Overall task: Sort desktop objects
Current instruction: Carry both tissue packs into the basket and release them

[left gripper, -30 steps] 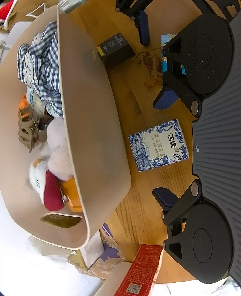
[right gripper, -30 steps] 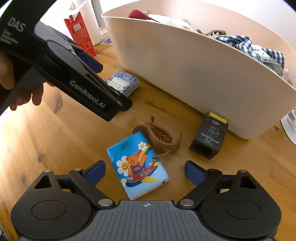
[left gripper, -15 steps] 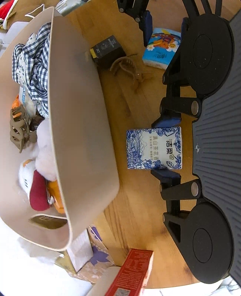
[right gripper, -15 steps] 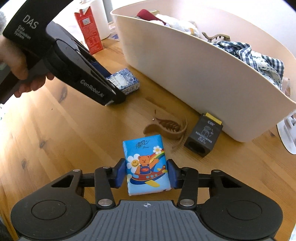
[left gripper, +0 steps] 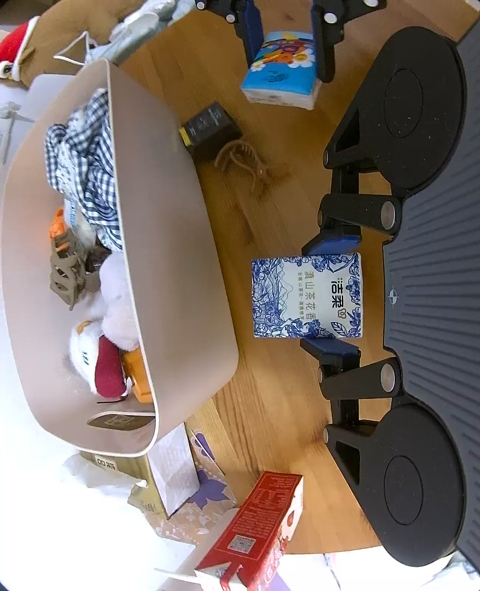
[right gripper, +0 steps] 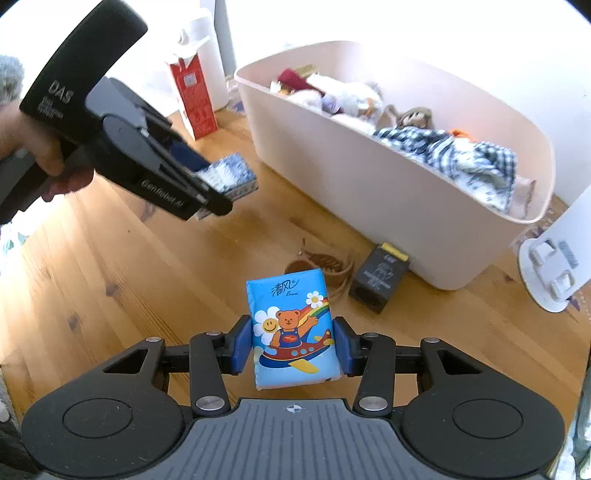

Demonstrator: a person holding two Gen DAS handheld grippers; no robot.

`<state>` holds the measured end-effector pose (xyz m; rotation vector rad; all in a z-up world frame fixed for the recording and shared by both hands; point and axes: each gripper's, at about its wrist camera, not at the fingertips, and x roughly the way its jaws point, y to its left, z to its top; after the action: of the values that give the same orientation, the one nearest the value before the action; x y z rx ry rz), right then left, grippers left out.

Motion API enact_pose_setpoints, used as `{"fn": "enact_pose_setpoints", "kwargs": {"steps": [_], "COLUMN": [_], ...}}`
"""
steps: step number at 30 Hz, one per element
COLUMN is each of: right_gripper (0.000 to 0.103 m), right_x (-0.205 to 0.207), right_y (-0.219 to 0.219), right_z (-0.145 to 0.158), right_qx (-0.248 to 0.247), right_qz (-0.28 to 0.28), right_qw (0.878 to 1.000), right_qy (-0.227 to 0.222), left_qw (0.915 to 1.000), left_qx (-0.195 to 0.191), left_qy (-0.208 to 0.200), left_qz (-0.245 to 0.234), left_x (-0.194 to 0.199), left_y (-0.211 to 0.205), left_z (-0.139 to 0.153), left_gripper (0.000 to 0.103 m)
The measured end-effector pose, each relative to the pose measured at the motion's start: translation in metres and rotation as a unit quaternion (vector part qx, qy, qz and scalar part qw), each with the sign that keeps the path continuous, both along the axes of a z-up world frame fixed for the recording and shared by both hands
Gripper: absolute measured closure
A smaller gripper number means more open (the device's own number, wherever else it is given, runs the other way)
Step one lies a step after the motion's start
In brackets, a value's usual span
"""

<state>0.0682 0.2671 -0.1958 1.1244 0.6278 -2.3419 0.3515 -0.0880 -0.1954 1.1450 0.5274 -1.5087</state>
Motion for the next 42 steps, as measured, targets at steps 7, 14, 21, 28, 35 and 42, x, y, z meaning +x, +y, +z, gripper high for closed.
{"fn": "enact_pose_setpoints", "kwargs": {"steps": [7, 14, 21, 28, 35, 42], "right_gripper": [0.059, 0.059, 0.059, 0.059, 0.059, 0.059], "right_x": [0.011, 0.015, 0.007, -0.009, -0.025, -0.044], "right_y": [-0.004, 0.006, 0.022, 0.031, 0.030, 0.017], "right_z": [0.017, 0.048, 0.089, 0.125, 0.153, 0.168], "right_qx": [0.002, -0.007, -0.009, -0.028, -0.019, -0.006], "right_qz": [0.009, 0.002, -0.013, -0.031, -0.017, -0.005], "right_qw": [0.999, 0.997, 0.992, 0.984, 0.978, 0.973], "right_qy": [0.031, 0.075, 0.128, 0.174, 0.207, 0.229], "left_qw": [0.9997, 0.9980, 0.9932, 0.9880, 0.9821, 0.9779], "left_qx": [-0.019, -0.054, -0.099, -0.132, -0.161, -0.180], "left_qy": [0.007, 0.017, 0.014, 0.011, 0.001, -0.002], "left_qz": [-0.013, -0.028, -0.059, -0.080, -0.098, -0.107], "left_x": [-0.005, -0.010, -0.021, -0.032, -0.045, -0.057], "left_y": [0.013, 0.022, 0.024, 0.010, -0.010, -0.028], "left_z": [0.020, 0.051, 0.087, 0.114, 0.136, 0.148], "left_gripper": [0.056, 0.056, 0.057, 0.056, 0.056, 0.056]}}
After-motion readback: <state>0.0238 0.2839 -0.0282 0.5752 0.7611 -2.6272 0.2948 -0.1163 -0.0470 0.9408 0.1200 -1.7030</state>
